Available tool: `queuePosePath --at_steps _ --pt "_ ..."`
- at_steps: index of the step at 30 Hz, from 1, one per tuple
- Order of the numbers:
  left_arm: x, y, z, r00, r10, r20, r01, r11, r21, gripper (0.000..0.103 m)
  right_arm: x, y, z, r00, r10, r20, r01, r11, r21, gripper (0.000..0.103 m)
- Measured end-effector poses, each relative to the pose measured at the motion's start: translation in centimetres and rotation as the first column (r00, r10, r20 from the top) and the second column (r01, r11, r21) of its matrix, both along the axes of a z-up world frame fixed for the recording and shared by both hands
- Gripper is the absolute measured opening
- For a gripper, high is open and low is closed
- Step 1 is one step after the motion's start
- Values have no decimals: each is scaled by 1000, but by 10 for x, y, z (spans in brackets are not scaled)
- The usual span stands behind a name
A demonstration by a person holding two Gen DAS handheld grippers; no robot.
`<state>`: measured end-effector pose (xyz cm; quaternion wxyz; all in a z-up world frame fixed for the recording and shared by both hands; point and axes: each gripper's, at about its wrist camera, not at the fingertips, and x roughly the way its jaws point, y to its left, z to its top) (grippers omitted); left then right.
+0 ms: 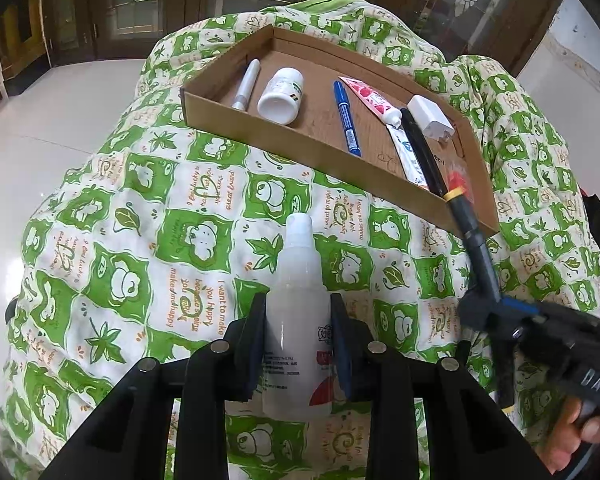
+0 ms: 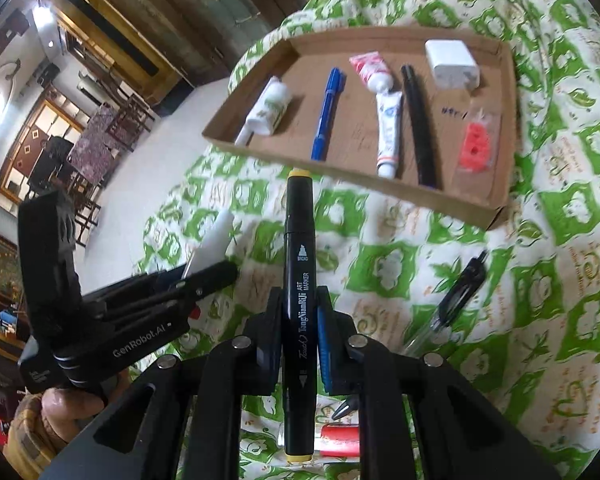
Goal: Organize rigid objects
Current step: 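Carry the dropper bottle and black marker over the tray with both tools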
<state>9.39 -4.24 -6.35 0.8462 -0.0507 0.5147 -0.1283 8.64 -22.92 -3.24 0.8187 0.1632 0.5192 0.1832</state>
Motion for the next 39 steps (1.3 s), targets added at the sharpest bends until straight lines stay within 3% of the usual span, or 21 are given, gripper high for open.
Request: queuePosePath --at_steps 8,21,30,39 --pt "-1 1 7 999 38 16 -39 997 67 31 3 -32 32 990 -84 110 84 996 4 15" --pt "3 -20 22 997 0 71 -14 979 203 31 16 -75 41 976 -181 117 175 983 64 15" --pt "13 -33 37 995 -38 96 16 975 223 31 28 -88 46 972 -196 131 188 980 69 15" --pt "38 -38 56 994 -38 105 19 983 180 31 48 -131 37 954 -286 94 279 957 80 15"
